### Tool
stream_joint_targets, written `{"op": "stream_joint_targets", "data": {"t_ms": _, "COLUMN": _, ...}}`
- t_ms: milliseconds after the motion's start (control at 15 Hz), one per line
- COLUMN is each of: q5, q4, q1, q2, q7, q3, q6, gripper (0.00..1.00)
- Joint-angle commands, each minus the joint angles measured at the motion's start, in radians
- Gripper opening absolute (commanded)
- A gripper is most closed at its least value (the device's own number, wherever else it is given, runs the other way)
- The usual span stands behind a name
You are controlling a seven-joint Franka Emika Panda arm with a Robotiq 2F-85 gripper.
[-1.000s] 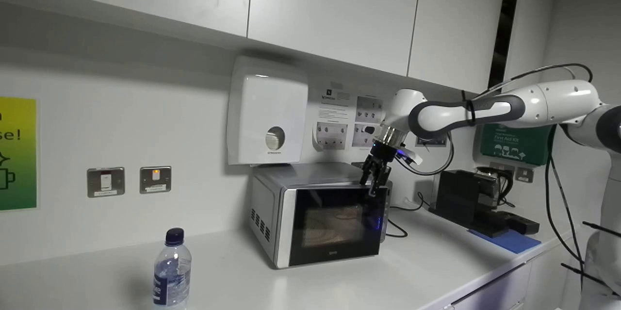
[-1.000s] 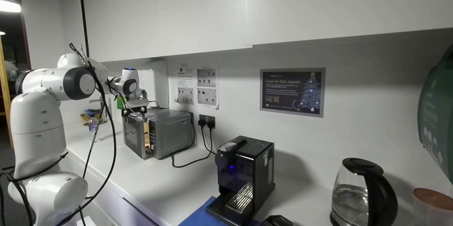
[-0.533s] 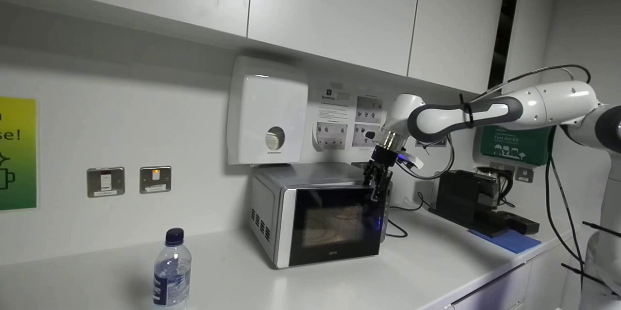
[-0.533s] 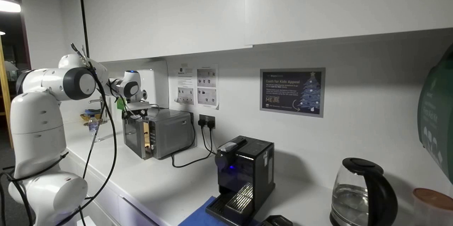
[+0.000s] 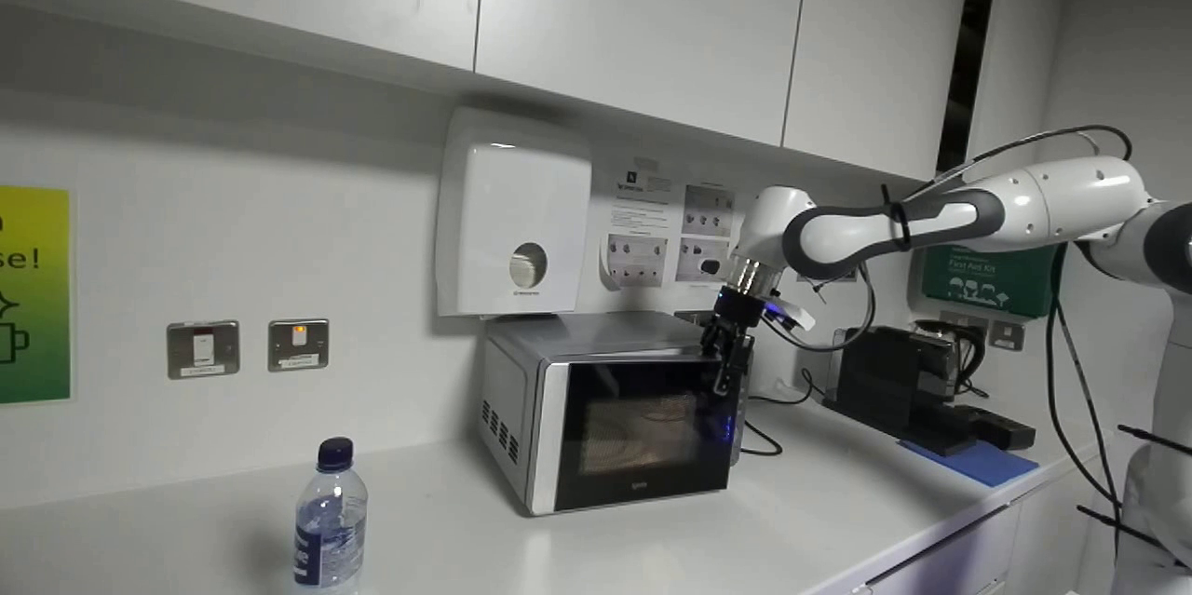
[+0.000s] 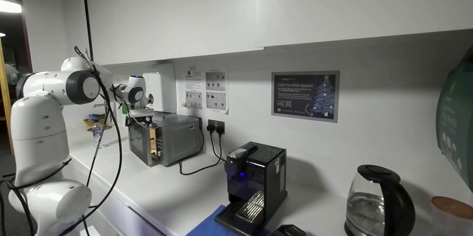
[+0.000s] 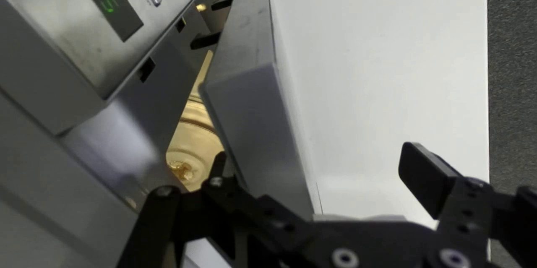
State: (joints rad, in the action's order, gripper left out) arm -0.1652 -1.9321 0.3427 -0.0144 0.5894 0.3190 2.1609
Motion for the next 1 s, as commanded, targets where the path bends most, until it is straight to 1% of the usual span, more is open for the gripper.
{"op": "stream_joint_targets", "data": {"t_ms": 0, "q5": 0.034, "q4": -0.008, "q1": 0.005, "q2": -0.027, "q7": -0.086, "q3": 0.014, "q6": -0.018, "gripper": 1.0}}
{"op": "stream_joint_targets", "data": {"t_ms": 467, "q5": 0.109, "q4": -0.006, "q1": 0.02, "q2": -0.03, "q7": -0.276, "q3": 0.041, "q6": -0.021, "gripper": 1.0}}
{"op": "stream_joint_targets", "data": {"t_ms": 933, "q5": 0.188, "q4": -0.002, "q1": 0.04, "q2": -0.013, "q7": -0.491, "q3": 0.069, "q6": 0.019, "gripper": 1.0}}
